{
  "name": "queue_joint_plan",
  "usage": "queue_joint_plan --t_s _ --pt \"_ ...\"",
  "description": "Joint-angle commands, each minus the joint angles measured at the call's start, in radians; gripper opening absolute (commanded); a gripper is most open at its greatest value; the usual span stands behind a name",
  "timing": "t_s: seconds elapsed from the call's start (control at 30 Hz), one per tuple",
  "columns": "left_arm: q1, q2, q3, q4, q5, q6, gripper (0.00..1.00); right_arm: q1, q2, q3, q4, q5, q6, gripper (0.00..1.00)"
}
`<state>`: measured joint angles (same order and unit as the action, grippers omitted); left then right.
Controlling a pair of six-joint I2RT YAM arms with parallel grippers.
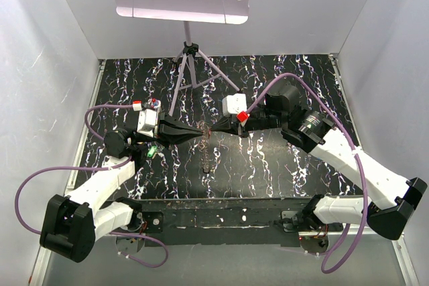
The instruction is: Put the keys on the keyring
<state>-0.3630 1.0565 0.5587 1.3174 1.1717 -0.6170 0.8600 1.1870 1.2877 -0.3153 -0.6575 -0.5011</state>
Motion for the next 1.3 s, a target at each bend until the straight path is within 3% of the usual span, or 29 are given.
queue_joint_plan --t_s 0.0,1.27 --pt "-0.002 -0.029 0.027 0.04 -0.006 0.017 0.0 0.008 -0.009 0.058 0.015 -0.002 0.001 0.01" --pt "0.013 -0.053 0.012 -0.047 -0.076 0.105 0.0 0.011 -0.01 0.053 0.015 -0.002 0.001 0.01"
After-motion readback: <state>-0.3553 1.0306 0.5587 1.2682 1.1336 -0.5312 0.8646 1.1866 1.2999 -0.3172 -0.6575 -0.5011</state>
